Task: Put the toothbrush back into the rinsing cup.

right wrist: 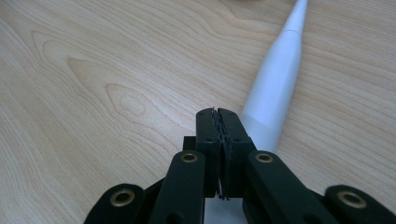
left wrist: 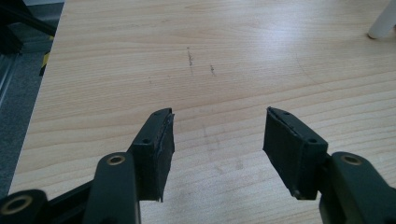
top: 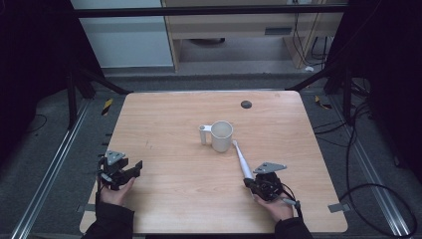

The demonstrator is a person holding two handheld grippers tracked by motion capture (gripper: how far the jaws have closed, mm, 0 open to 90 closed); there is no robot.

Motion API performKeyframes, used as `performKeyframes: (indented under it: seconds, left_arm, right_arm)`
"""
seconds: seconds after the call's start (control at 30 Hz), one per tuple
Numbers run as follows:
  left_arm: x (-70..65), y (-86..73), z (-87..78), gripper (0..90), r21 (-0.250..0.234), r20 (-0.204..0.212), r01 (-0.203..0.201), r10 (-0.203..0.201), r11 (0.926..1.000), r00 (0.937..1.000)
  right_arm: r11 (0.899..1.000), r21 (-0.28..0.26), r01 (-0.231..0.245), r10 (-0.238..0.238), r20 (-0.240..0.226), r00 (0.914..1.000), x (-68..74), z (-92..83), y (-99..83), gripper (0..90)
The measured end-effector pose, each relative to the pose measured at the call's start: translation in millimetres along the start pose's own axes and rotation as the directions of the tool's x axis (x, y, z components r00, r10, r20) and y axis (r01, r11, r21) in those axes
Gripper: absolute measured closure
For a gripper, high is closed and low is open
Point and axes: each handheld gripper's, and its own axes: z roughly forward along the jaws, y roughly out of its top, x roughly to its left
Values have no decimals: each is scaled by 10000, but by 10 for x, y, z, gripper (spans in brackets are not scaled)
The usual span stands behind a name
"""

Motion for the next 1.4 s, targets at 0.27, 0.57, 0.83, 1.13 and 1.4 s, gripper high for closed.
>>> performKeyframes:
  seconds: [0.27,0.57,0.83,1.13,1.4]
  left_arm:
    - [2,0,0,420,-4,12,12,-12,10000,10000]
    - [-2,3,11,419,20,-8,-28,28,10000,10000]
    - [-4,6,14,413,27,-47,-95,95,10000,9999]
    - [-10,6,23,411,76,-41,-160,161,9998,9999]
    - [-8,3,30,405,100,-61,-183,183,9998,9998]
  right_arm:
    - [10000,-2,-79,79,44,10000,-8,-16,-2,878]
    - [9977,-645,-191,221,471,9986,-45,-134,90,748]
    - [9927,-1138,-394,568,1539,9865,-140,-224,218,580]
    - [9933,-986,-596,783,1977,9771,-178,-206,379,498]
    - [9916,-786,-1031,1167,1949,9739,-226,-177,585,460]
